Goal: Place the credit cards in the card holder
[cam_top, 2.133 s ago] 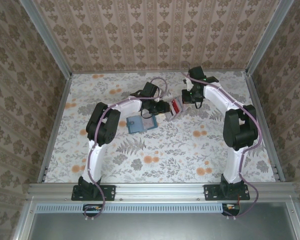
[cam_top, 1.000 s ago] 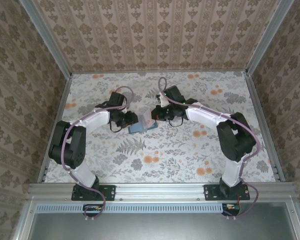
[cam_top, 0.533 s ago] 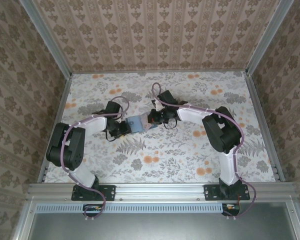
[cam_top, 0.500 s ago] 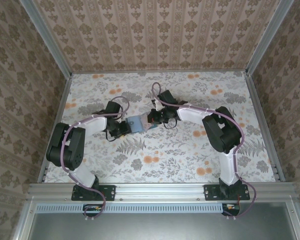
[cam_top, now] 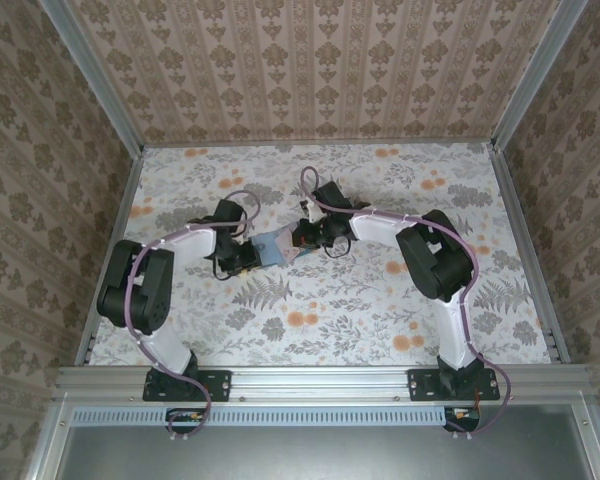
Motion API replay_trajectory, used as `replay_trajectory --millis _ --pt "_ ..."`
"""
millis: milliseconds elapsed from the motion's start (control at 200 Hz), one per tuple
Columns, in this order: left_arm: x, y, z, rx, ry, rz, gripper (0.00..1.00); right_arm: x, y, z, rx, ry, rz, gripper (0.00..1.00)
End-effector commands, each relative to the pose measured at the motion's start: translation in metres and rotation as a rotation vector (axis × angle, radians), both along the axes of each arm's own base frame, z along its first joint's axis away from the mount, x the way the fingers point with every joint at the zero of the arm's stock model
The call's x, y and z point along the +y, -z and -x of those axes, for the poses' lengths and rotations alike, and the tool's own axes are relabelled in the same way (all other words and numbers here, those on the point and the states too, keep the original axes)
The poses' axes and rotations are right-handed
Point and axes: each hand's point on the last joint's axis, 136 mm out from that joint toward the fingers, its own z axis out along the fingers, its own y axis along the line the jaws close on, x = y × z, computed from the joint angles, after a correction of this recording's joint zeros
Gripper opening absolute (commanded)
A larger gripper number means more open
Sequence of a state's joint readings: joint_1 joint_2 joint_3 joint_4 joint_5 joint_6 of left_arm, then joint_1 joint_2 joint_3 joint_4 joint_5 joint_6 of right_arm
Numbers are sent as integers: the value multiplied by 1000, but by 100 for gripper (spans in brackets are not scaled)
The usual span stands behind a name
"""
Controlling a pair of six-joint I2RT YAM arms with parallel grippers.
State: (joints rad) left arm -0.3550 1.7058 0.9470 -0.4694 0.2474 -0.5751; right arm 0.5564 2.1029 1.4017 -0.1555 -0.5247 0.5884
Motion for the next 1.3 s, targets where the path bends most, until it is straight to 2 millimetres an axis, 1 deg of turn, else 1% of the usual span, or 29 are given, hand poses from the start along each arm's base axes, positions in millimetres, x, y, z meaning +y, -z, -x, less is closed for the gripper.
replay_trajectory --millis 0,225,430,565,795,955,1065,1195,1295 --pt "7 18 -11 -20 27 -92 29 3 2 -4 19 6 -10 0" --pt "0 30 -11 5 42 -83 27 8 2 -6 32 7 -30 0" --pt "-8 29 -16 -2 59 -72 26 13 8 -10 52 8 -33 0" --pt "-10 28 -17 -7 64 -71 26 18 7 -11 56 2 -42 0" --pt "-15 26 -22 -11 76 -57 25 30 13 -8 75 -20 -47 1" --pt "-19 22 -26 -17 83 -48 25 31 19 -8 57 -10 -24 1" --pt "-21 22 -28 -18 85 -41 25 35 22 -5 48 -20 -3 1" --pt "-24 22 -29 -16 85 -29 25 40 24 4 17 -62 66 2" --pt "-25 21 -31 -18 84 -24 25 41 29 11 3 -81 119 4"
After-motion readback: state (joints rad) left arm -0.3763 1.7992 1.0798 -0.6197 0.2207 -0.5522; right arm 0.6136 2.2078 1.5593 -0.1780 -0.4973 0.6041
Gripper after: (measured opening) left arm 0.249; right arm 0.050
